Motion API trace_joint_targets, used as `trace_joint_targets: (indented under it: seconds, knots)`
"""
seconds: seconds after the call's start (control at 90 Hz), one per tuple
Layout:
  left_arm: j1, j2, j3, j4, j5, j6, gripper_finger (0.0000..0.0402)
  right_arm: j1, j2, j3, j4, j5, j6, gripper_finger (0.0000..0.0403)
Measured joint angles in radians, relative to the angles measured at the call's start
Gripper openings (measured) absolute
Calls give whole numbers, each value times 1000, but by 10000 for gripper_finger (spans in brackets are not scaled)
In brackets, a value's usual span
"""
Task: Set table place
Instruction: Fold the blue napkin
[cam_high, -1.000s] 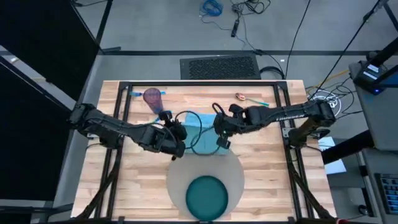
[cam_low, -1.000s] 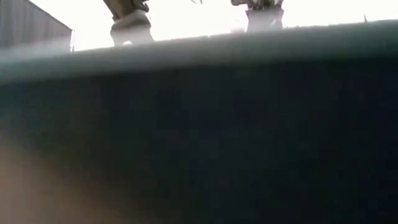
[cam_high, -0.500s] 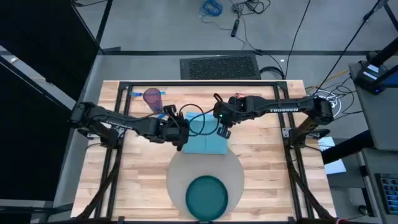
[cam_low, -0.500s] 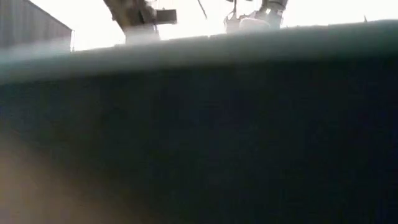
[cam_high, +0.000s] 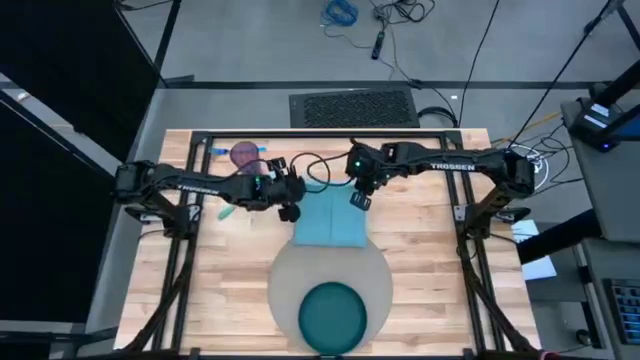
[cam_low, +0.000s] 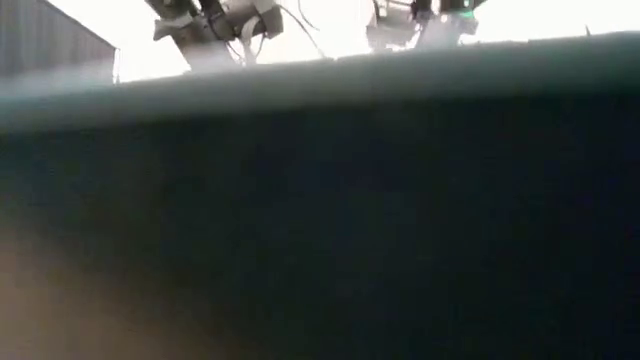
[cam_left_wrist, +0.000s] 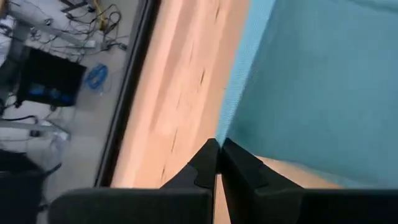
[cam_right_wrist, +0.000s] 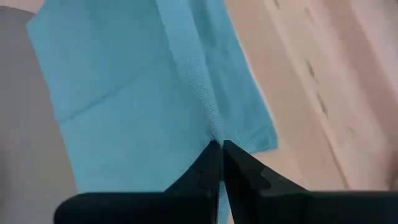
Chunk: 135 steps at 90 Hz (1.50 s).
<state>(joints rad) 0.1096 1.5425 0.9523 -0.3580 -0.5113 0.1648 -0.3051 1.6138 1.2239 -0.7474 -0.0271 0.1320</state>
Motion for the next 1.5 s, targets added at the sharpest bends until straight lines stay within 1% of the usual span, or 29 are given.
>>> trace_joint_targets:
  seconds: [0.122,0.233,0.411,0.589,0.8,0.9,1.011,1.133,1.267,1.411,1.5]
  knots:
    - [31,1,-38,64,64,7,0,-35,0,-61,77,-21,-7,0]
    - [63,18,-57,104,93,17,0,-61,0,-108,143,-60,-15,0]
    - [104,55,-70,136,135,20,0,-94,0,-143,203,-68,-28,0]
    - [114,72,-71,166,143,25,0,-109,2,-148,204,-102,-39,0]
    - [114,73,-71,164,177,24,0,-108,5,-148,202,-103,-35,2]
    - [113,73,-71,160,180,25,0,-107,5,-148,200,-104,-35,10]
    - [113,73,-72,132,181,25,3,-107,5,-148,194,-102,-32,29]
    - [115,73,-72,116,182,26,26,-108,5,-148,190,-92,-32,60]
    - [114,74,-72,112,179,25,72,-108,5,-148,188,-41,-32,100]
    - [114,74,-72,172,140,16,126,-108,5,-148,188,-17,-23,138]
    - [114,74,-72,221,117,0,149,-108,5,-148,193,-17,-26,155]
